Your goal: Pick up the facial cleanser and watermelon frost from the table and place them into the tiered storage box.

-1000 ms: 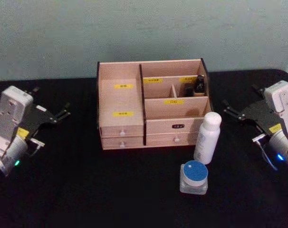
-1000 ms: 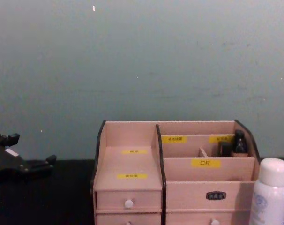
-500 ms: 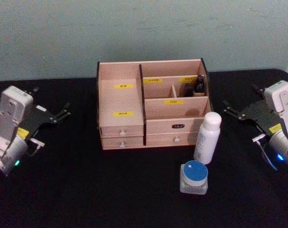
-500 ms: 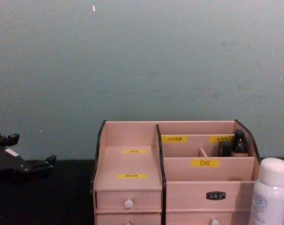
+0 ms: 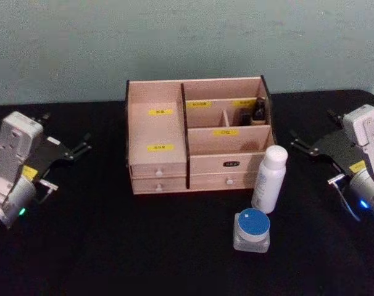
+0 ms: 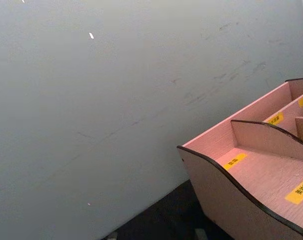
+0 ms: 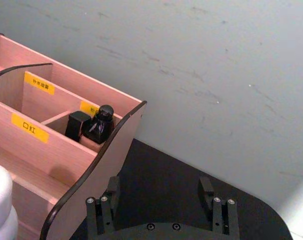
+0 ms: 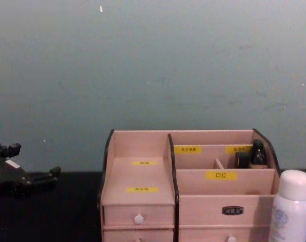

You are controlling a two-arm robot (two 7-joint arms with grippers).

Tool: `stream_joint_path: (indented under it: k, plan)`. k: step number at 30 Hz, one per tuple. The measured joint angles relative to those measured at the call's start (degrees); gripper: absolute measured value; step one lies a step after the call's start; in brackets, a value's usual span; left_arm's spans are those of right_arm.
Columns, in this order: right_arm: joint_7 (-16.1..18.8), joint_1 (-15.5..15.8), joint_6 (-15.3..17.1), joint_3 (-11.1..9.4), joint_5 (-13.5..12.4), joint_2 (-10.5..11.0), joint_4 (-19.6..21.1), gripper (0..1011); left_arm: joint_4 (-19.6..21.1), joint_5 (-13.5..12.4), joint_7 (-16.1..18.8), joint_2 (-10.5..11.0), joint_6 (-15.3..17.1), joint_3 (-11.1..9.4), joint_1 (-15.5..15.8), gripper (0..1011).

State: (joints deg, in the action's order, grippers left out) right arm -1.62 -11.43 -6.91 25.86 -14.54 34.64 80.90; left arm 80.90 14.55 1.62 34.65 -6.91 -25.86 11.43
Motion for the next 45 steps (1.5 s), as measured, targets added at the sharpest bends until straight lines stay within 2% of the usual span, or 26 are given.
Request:
stream_joint_path:
  k: [29, 32, 40, 45]
  plan:
    - [0.0, 0.0, 0.0, 0.0, 0.0, 0.0, 0.0, 1000, 0.0, 0.0, 0.0, 0.0, 0.0, 0.0, 0.0, 1001]
    - [0.45, 0.29, 0.0, -0.61, -0.05, -0.12, 0.17, 1000, 0.0, 0.0, 0.0, 0.0, 0.0, 0.0, 0.0, 1001]
    - [2.03, 3.37, 0.34, -2.93, -1.53, 0.69, 3.28, 1000, 0.0, 0.0, 0.0, 0.0, 0.0, 0.0, 0.0, 1001]
    - [3.44, 7.44, 1.71, -5.06, -3.84, 2.32, 7.12, 1000, 0.0, 0.0, 0.0, 0.0, 0.0, 0.0, 0.0, 1001]
